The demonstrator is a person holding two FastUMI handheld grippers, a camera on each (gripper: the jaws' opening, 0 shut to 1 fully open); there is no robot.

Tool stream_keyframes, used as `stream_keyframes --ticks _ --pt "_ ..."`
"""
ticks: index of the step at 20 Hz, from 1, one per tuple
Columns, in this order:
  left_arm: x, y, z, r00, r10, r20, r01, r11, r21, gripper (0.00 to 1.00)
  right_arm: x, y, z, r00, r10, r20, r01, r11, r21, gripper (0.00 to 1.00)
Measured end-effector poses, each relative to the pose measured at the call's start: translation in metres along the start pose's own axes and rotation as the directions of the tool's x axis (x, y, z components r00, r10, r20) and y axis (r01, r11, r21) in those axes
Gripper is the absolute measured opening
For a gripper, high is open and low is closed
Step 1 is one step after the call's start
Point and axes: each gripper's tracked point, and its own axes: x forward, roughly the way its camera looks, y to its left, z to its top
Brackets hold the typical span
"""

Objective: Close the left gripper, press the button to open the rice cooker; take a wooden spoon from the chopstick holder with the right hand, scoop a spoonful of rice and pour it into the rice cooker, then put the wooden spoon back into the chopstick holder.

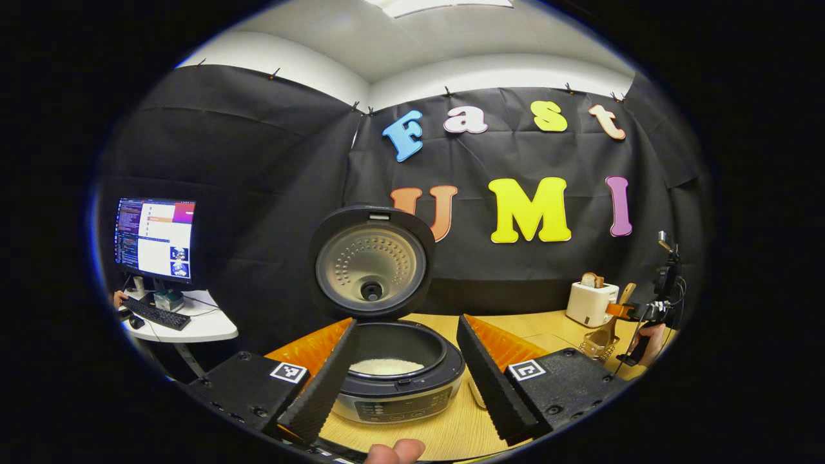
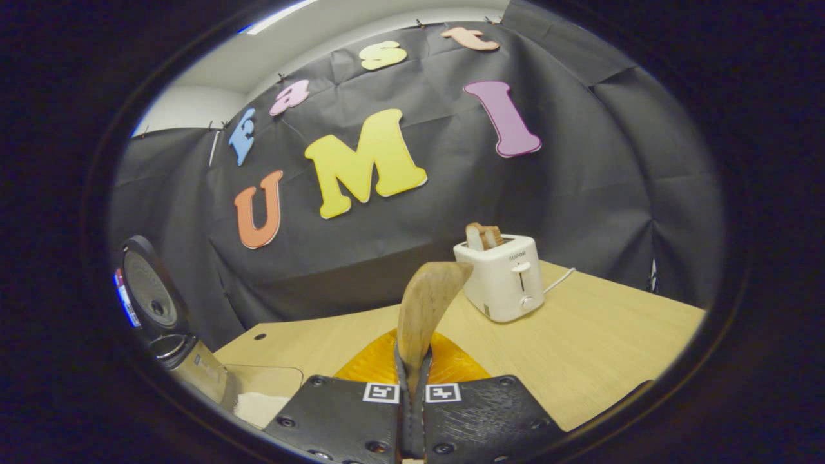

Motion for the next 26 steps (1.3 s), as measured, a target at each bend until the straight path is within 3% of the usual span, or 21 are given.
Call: stream_keyframes --ticks 9,12,16,18,19,20,21,22,24,26 --pt "-0.003 -0.001 0.003 1.0 0.002 0.007 -0.002 1.0 0.006 0.97 0.005 -0.005 -0.017 1.0 -0.019 -0.019 0.019 1.0 0.008 0.04" --pt "-0.004 -0.005 0.004 1.0 -0.005 0.008 0.005 1.0 0.0 0.98 -0.003 -0.009 -0.01 0.999 -0.024 0.033 0.025 1.0 -0.015 0.09" --pt "-0.003 -0.007 0.005 1.0 -0.01 0.013 0.01 1.0 0.007 0.97 -0.012 -0.012 -0.024 1.0 -0.009 0.007 0.009 0.996 -0.087 0.34" --pt "-0.004 -0.007 0.004 1.0 -0.007 0.009 0.007 1.0 0.003 0.98 -0.017 -0.01 -0.031 1.0 0.006 -0.026 -0.009 0.994 -0.105 0.56" --pt "-0.004 -0.006 0.005 1.0 0.0 0.01 0.0 1.0 0.002 0.98 -0.02 -0.008 -0.03 0.999 0.014 -0.028 -0.017 0.994 -0.105 0.77" --pt "-0.005 -0.005 0.006 1.0 0.005 0.011 -0.005 1.0 0.0 0.97 -0.023 -0.007 -0.031 0.999 0.022 -0.032 -0.025 0.994 -0.104 0.75" --pt "-0.006 -0.005 0.007 1.0 0.009 0.014 -0.009 1.0 -0.004 0.98 -0.027 -0.006 -0.031 0.999 0.024 -0.031 -0.028 0.993 -0.111 0.88" --pt "-0.006 -0.006 0.009 1.0 0.011 0.019 -0.011 1.0 -0.012 0.98 -0.031 -0.007 -0.031 0.999 0.023 -0.033 -0.027 0.993 -0.117 0.86" --pt "-0.007 -0.007 0.009 1.0 0.011 0.019 -0.01 1.0 -0.026 0.97 -0.041 -0.009 -0.03 0.999 0.023 -0.039 -0.027 0.992 -0.126 0.95" --pt "-0.008 -0.006 0.009 1.0 0.022 0.016 -0.021 0.999 -0.03 0.97 -0.053 -0.012 -0.031 0.998 0.023 -0.062 -0.03 0.993 -0.111 0.96"
